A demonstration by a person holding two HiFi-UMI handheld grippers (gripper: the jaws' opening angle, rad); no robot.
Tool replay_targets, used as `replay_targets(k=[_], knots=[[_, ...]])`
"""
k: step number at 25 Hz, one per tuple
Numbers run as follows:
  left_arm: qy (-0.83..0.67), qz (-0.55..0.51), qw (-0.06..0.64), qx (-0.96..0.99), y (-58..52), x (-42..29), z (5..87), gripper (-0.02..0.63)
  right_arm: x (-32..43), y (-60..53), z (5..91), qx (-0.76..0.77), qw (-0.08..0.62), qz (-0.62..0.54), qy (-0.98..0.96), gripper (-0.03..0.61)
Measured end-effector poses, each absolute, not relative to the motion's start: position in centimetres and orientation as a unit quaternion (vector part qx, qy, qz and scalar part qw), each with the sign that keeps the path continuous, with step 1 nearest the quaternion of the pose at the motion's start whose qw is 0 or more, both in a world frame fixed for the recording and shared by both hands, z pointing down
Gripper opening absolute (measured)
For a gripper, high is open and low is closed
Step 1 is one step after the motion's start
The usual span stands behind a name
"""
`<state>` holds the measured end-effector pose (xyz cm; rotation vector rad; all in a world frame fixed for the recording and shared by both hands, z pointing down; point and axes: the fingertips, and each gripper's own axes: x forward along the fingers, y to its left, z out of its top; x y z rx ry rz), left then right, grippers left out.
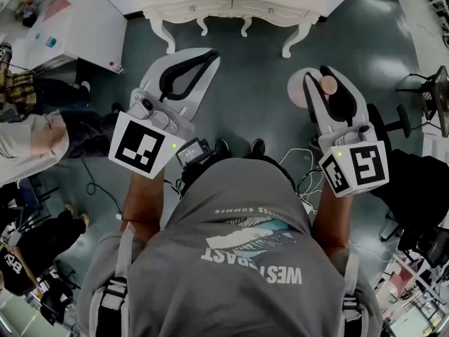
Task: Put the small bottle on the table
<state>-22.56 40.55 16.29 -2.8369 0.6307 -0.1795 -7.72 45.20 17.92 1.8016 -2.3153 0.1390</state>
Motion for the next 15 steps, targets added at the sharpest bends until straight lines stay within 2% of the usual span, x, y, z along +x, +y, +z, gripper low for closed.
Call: replay_targets(k=[15], knots=[[0.208, -0.072, 0.113, -0.969, 40.1, -20.5, 16.6, 0.005, -5.6, 44.4, 18.5, 0.607, 0.089, 0.069, -0.787, 0.132]])
